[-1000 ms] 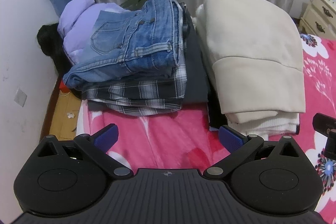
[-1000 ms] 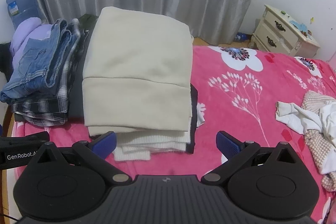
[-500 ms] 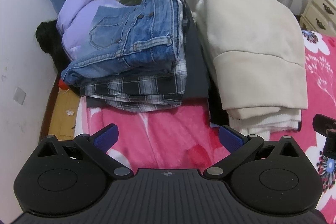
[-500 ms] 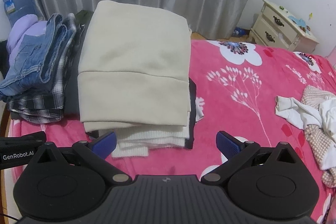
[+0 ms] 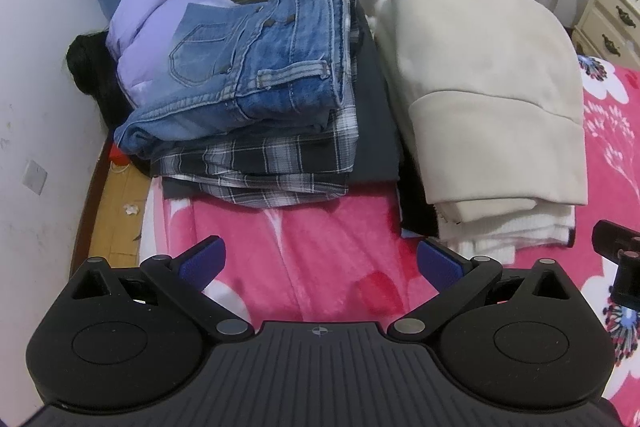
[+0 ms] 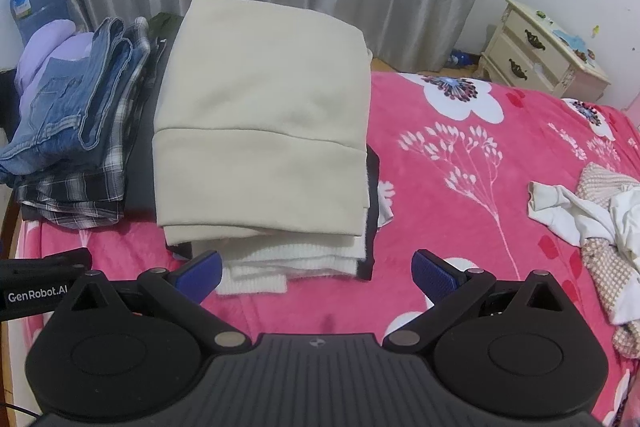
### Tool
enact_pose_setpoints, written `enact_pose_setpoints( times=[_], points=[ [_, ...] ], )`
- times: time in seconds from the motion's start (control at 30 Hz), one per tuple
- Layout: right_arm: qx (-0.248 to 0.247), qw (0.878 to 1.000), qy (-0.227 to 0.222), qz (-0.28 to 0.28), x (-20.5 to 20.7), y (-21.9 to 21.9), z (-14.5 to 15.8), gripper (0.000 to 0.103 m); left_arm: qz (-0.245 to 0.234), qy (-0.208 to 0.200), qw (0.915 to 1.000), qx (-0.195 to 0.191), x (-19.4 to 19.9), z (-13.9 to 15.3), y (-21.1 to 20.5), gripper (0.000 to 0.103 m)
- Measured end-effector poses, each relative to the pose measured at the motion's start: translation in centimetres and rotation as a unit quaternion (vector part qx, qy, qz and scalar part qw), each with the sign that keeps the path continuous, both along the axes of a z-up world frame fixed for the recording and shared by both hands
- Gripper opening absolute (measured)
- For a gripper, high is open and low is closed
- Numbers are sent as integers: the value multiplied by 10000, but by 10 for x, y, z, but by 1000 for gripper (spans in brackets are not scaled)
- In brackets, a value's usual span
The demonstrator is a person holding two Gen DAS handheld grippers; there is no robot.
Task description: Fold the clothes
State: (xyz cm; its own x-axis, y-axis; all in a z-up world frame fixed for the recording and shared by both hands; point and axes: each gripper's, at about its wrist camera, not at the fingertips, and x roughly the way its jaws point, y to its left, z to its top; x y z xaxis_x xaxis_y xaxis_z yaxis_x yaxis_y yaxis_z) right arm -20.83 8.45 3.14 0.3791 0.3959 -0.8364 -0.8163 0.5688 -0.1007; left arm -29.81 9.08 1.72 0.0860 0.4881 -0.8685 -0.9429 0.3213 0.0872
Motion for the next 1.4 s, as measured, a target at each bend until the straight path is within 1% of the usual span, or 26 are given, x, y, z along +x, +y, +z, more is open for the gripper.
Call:
enact_pose_setpoints(
  times=[0.57, 1.4],
  points=[
    [-75, 10000, 9, -14, -1, 2, -4, 103, -3, 16, 10000, -42, -1, -3, -3, 103],
    [-148, 9999, 13, 15, -3, 5, -8, 103, 140, 29, 9998, -105, -5, -6, -7, 103]
  ],
)
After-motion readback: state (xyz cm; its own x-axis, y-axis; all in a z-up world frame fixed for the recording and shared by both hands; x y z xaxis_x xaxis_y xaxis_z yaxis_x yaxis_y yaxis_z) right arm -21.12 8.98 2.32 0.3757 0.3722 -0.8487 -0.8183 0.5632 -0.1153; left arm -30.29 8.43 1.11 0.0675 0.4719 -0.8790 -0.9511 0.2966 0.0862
